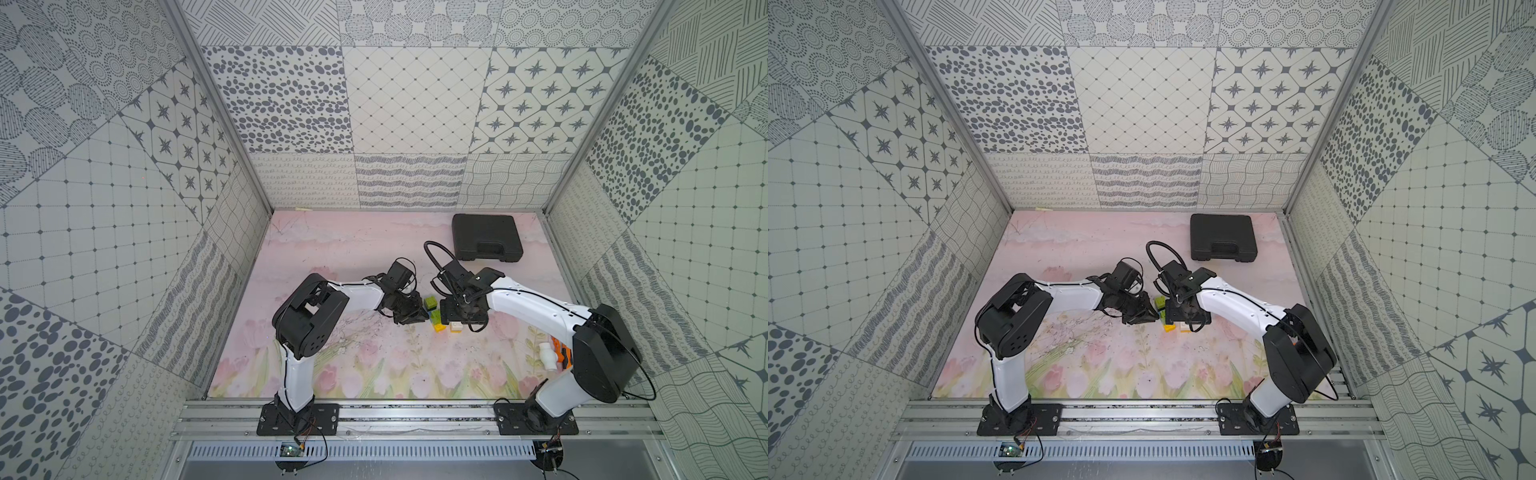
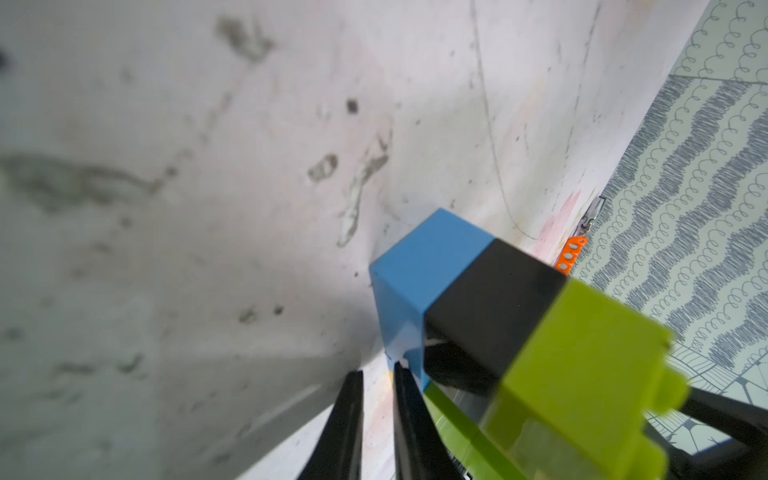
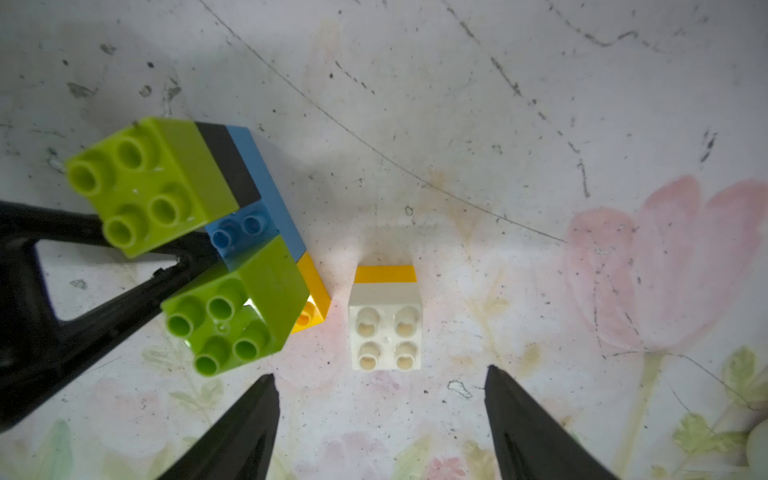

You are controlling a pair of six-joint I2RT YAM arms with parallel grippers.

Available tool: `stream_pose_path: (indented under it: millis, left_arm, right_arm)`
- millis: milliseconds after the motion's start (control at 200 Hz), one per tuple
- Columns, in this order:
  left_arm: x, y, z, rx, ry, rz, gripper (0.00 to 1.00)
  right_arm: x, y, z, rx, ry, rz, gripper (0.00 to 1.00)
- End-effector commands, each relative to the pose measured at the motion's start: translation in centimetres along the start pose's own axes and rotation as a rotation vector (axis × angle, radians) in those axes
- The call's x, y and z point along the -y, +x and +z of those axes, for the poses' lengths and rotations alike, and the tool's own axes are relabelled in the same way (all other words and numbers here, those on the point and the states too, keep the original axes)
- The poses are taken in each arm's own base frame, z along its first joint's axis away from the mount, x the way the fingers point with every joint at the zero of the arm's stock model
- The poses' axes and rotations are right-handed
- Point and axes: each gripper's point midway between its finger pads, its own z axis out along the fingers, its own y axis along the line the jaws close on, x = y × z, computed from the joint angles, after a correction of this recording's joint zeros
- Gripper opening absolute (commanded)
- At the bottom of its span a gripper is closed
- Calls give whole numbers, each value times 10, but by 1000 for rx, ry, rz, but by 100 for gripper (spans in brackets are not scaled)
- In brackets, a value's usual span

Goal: Assemble the number 4 with lego
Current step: Adjust the lego brick at the center of the board, then pick up the lego brick from the center of the board.

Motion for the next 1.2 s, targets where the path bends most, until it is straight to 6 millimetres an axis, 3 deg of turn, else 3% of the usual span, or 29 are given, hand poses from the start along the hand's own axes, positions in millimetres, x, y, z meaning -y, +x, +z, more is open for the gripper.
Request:
stream_pose_path:
  millis: [0, 210, 395, 525, 831, 1191]
  left_arm:
    - [-72, -10, -3, 74, -300, -49, 19]
    - [-58, -24, 0, 65, -219, -18, 20]
    - [-79, -23, -39, 133, -241, -108, 20]
    - [-91, -6, -52, 131, -255, -128, 20]
    - [-107, 18, -54, 118, -229, -174, 19]
    - [-110, 22, -52, 113, -223, -176, 18]
  right_arm:
    - [1, -5, -25, 61, -41, -9, 83]
    - [-31, -14, -30, 77, -35, -151, 84]
    - [-52, -23, -13, 59, -6, -198, 83]
    - [-66, -24, 1, 37, 7, -228, 81]
    - [-57, -21, 31, -13, 102, -207, 65]
    - [-60, -20, 50, -50, 97, -198, 48]
